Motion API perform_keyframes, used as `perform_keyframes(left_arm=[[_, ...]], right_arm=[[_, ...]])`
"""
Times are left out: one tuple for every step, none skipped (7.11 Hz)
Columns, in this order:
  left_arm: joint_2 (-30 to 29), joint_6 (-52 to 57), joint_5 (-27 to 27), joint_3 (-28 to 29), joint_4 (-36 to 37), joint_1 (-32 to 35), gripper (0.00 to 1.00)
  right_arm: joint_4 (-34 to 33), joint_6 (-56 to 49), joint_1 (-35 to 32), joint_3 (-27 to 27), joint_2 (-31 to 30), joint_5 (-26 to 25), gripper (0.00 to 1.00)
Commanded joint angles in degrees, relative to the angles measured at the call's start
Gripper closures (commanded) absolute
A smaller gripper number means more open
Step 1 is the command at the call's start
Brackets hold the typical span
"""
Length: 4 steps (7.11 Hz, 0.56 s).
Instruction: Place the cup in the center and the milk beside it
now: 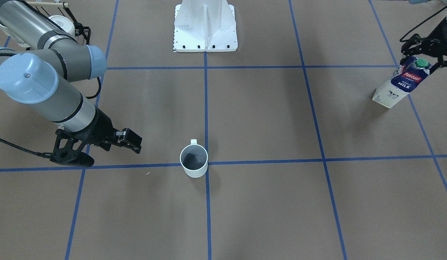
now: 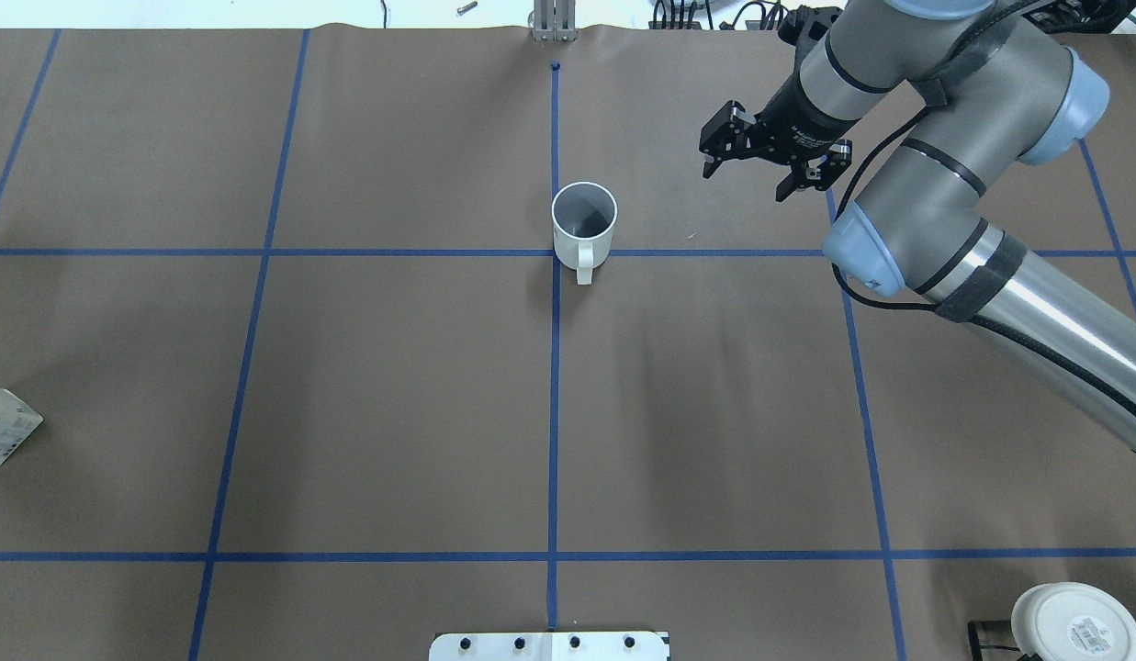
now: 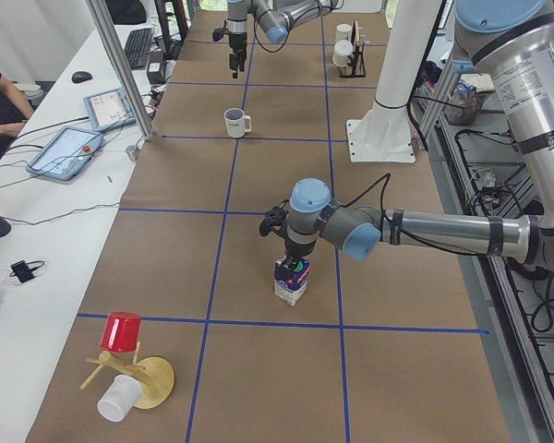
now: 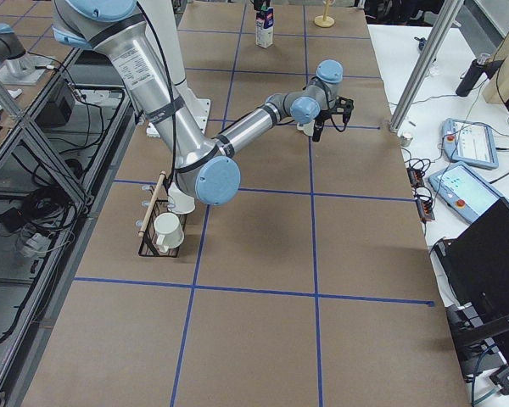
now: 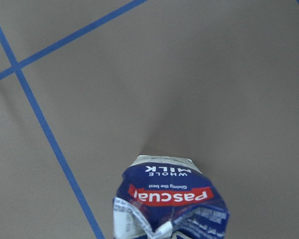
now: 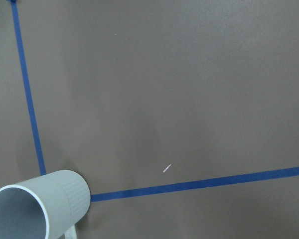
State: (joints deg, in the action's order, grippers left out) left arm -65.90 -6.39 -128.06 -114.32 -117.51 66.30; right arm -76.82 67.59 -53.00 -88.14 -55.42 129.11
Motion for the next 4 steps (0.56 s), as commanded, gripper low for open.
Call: perform_keyframes(left_arm=[[-0.5,0.1,-0.1,0.3,0.0,-1.3,0.02],[-0.5,0.0,-0.1,0.5,0.0,-1.3,0.09],[-0.5,0.1,-0.1,0.8,0.0,-1.3,0.35],[-0.6,0.0,-0.1,0.9,0.0,-1.3,0.55]], right_arm=[[0.0,0.0,0.0,0.1,0.0,0.0,0.0],[0.0,0.0,0.0,0.1,0.0,0.0,0.0],[0.0,0.0,0.1,0.1,0.0,0.0,0.0],[0.0,0.0,0.1,0.0,0.1,0.0,0.0]])
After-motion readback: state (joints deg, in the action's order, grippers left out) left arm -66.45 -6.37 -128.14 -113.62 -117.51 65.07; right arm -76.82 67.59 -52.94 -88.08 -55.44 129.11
